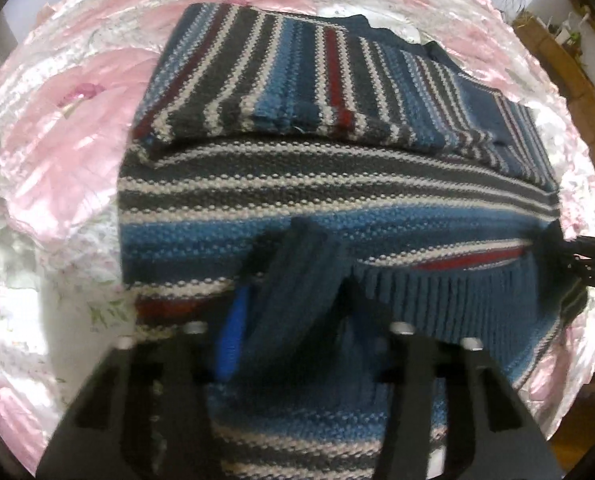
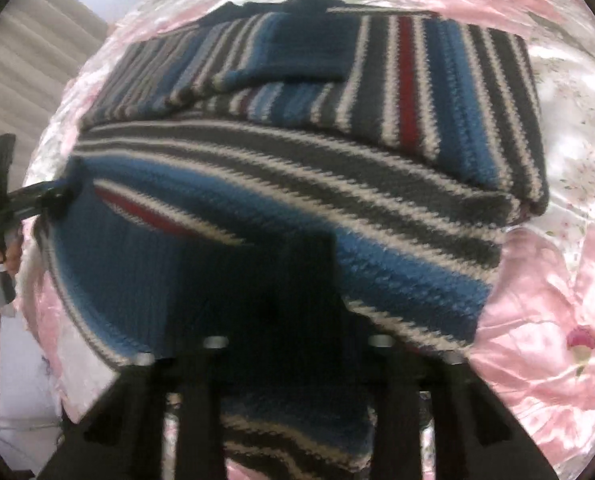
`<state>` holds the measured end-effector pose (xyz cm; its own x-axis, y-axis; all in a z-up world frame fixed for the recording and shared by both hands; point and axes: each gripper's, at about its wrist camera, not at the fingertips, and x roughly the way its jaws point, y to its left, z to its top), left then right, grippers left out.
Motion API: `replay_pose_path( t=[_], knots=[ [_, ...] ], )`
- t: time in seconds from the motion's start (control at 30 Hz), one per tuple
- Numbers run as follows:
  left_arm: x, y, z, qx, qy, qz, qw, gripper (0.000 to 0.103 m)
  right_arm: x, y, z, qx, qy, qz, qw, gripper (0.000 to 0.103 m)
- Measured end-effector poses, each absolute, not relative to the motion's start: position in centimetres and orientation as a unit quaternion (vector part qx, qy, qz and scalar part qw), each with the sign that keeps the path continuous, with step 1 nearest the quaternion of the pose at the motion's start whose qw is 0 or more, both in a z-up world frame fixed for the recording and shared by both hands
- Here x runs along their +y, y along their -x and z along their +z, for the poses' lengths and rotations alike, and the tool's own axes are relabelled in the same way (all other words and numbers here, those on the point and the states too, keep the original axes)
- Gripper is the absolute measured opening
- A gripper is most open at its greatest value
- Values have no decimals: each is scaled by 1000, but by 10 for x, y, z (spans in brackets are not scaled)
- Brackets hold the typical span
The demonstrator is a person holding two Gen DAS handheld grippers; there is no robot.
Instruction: Fold small clothes
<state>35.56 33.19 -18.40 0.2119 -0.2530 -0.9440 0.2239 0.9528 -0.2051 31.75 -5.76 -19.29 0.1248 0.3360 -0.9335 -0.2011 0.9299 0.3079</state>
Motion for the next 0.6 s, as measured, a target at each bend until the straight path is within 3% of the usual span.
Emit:
replay_pose_path(
  t=[0.03, 0.07, 0.13, 0.37, 0.6],
  knots=[
    [333, -354, -182, 608, 20, -157, 778, 22, -58, -316, -191, 635, -62, 187, 747, 11],
    [335, -352, -181, 608, 28, -161, 777, 16, -58, -314, -187, 631, -68, 192, 749, 11],
    [340, -344, -173, 599, 36, -165, 783, 13, -61, -306, -174, 616, -75, 207, 757, 10],
    [360, -308, -138, 561, 68, -180, 805, 9, -78, -275, -134, 576, -108, 232, 776, 10],
    [362, -290, -179, 592, 83, -166, 784, 10, -75, -268, -178, 621, -99, 199, 752, 10]
  ],
)
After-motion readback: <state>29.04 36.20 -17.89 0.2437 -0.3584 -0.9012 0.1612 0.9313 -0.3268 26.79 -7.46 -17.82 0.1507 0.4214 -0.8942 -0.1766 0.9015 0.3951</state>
